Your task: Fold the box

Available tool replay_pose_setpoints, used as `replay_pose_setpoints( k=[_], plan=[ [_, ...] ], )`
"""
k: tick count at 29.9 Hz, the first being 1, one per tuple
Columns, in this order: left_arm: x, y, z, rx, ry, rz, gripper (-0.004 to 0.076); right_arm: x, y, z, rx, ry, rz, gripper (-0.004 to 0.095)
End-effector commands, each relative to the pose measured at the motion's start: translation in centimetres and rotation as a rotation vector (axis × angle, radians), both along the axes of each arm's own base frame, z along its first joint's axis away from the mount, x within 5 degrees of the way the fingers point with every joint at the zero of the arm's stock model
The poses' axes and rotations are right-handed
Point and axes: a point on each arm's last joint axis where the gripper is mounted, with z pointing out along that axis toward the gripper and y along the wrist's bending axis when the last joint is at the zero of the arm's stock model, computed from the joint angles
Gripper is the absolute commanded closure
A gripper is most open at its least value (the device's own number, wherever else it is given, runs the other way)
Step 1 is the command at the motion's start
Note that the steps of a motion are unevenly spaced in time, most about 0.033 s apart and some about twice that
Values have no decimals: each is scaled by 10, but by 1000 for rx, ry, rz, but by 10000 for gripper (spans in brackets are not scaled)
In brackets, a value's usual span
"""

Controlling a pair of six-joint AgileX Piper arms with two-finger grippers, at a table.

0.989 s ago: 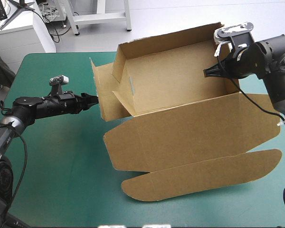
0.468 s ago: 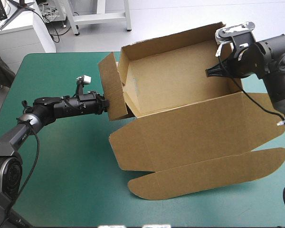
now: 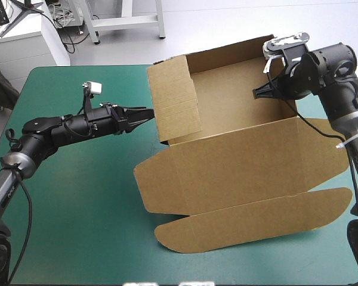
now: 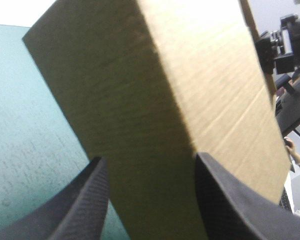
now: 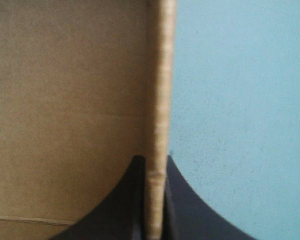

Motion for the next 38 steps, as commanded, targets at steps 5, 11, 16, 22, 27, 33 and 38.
replay_pose_setpoints(
  k=[5, 11, 16, 22, 27, 33, 38],
  plan=[
    [-12, -3, 38, -196, -77, -54, 332, -14, -5, 20, 8, -58, 2, 928],
    [-9, -2, 35, -179, -18, -13, 331, -14, -2, 20, 38, -52, 20, 928],
    [-6, -11, 38, -130, 1, 24, 331, -15, 5, 21, 51, -68, 44, 927],
    [-1, -35, 56, 67, 4, 104, 331, -13, 21, 17, 56, -61, 80, 926],
    [1, -42, 62, 137, 26, 185, 331, -15, 37, 19, 75, -94, 123, 926],
    [4, -36, 63, 238, 59, 260, 332, -18, 54, 21, 108, -136, 163, 926],
    [3, -38, 65, 345, 99, 316, 369, -20, 66, 21, 144, -145, 176, 926]
  ],
)
